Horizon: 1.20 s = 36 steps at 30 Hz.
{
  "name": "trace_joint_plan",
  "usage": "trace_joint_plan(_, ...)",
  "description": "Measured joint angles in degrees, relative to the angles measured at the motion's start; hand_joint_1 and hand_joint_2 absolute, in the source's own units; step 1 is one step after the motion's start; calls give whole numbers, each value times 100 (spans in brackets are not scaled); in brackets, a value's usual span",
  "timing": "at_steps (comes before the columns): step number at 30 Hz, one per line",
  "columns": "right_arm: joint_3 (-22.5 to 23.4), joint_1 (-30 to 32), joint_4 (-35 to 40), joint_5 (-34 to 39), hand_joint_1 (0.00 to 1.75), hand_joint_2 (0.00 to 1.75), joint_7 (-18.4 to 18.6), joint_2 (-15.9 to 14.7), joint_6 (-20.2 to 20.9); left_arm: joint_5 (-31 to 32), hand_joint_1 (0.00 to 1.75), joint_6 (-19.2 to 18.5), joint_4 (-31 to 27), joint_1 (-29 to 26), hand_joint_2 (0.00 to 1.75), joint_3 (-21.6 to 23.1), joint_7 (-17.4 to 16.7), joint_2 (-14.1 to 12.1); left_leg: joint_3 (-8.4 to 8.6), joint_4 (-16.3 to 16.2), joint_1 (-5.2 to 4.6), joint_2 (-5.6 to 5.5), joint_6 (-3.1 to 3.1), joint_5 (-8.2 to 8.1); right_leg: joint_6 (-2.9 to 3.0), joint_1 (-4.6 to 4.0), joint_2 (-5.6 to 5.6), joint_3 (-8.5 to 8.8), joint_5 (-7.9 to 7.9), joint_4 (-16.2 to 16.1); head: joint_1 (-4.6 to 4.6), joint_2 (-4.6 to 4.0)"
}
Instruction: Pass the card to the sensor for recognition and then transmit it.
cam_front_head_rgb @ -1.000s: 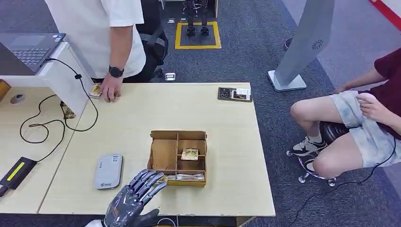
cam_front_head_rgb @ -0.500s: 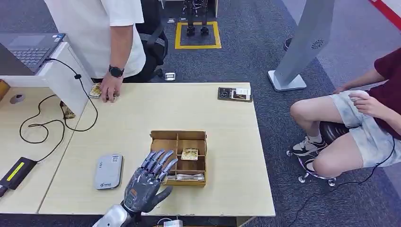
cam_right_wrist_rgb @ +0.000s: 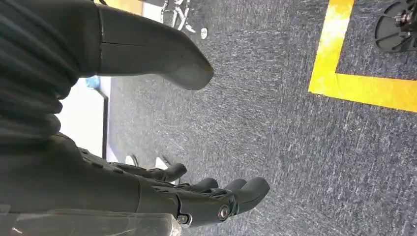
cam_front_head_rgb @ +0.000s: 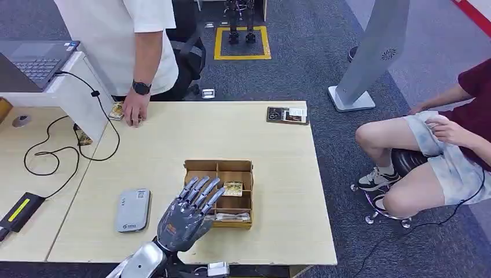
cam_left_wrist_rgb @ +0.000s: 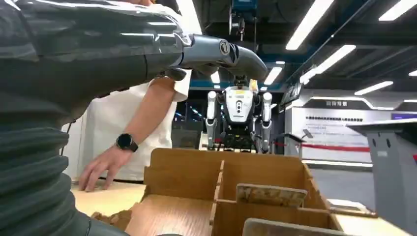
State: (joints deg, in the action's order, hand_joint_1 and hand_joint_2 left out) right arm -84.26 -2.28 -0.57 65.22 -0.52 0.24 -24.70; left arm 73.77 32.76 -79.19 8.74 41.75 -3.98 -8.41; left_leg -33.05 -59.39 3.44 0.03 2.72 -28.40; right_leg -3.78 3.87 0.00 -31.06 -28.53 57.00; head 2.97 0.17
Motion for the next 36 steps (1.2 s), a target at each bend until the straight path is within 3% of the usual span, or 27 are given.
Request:
trace_joint_plan(9,0,1,0,0,0,175,-13,0,-4,55,0,-273,144,70,175,59,-35,-26,0,0,0,0,0,0,0,0,0,0,0,0,0,0)
trace_joint_plan(24,0,0,0,20,0,175,98,0,-35,330,0,-1478,330,104,175,140,-923,-15,-1,0,0,0,0,0,0,0,0,0,0,0,0,0)
trace_joint_plan(31,0,1,2,92,0,175,111,7,-44,369,0,-1445,304,11,175,140,-1187,15,-1,0,0,0,0,0,0,0,0,0,0,0,0,0)
trace_joint_plan(36,9,13,2,120,0,175,109,20,-103,369,0,-1045,127,-191,175,136,-1309,131,-3,0,0,-1,0,0,0,0,-1,1,0,0,-2,0)
